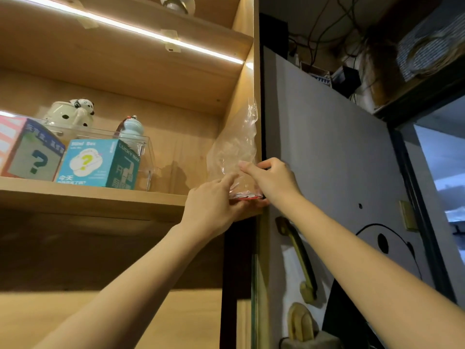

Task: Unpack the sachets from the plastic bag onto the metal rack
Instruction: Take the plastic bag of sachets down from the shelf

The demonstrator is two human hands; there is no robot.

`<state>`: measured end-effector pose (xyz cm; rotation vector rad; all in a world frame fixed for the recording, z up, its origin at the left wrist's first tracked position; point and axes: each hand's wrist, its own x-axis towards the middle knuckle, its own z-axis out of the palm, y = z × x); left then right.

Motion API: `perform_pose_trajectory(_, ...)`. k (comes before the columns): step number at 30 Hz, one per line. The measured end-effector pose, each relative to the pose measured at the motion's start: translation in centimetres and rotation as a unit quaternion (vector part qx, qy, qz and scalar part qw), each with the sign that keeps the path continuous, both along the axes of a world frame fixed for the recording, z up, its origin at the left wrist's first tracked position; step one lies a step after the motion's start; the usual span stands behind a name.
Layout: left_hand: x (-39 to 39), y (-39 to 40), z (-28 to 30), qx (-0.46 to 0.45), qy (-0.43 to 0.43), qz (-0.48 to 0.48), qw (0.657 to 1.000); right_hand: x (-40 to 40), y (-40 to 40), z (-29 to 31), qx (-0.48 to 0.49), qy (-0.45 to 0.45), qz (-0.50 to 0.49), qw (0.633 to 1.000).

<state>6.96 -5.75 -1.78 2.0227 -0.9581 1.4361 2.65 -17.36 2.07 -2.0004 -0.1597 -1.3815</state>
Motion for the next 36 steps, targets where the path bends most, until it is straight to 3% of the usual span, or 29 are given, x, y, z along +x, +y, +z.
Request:
perform_pose_trajectory(7, 1.1, -0.9, -0.8, -0.004, -0.089, -0.016, 0.996, 0.2, 0.2, -0.1, -0.002, -0.017, -0.025, 1.0)
perform_pose_trajectory(12, 1.0, -0.8, -0.5, 0.059, -0.162, 0.019, 0.985, -0.8, -0.2, 0.0, 0.0, -0.025, -0.033, 0.999)
perform_pose_trajectory(20, -2.3, -0.9, -0.5, 0.088, -0.184, 0.025, 0.979, -2.6, 0.7, 1.0, 0.013, 0.003, -0.033, 0.999)
perform_pose_trajectory(26, -4.0, -1.2, -0.8, 0.114, -0.202, 0.068, 0.97, -3.0, 0.9, 1.0, 0.068, -0.051, -0.023, 0.996)
perform_pose_trajectory(28, -4.8, -0.4, -0.6, 0.109, -0.169, 0.014, 0.98, -3.2, 0.8, 0.9, 0.096, -0.067, 0.003, 0.993)
perform_pose_trajectory(30, -5.9, 0.9, -0.4, 0.097, -0.06, -0.126, 0.985, -3.6, 0.5, 1.0, 0.117, -0.081, 0.029, 0.989)
perform_pose_trajectory(32, -6.6, 2.3, 0.2, 0.058, 0.058, -0.266, 0.96, -4.3, 0.1, 1.4, 0.145, -0.095, 0.046, 0.984)
perform_pose_trajectory(34, -6.2, 3.6, 1.0, -0.004, 0.083, -0.281, 0.956, -5.2, -0.2, 2.0, 0.168, -0.102, 0.078, 0.977)
perform_pose_trajectory(36, -5.0, 4.6, 1.9, -0.062, 0.091, -0.207, 0.972, -6.3, 0.0, 2.5, 0.18, -0.101, 0.119, 0.971)
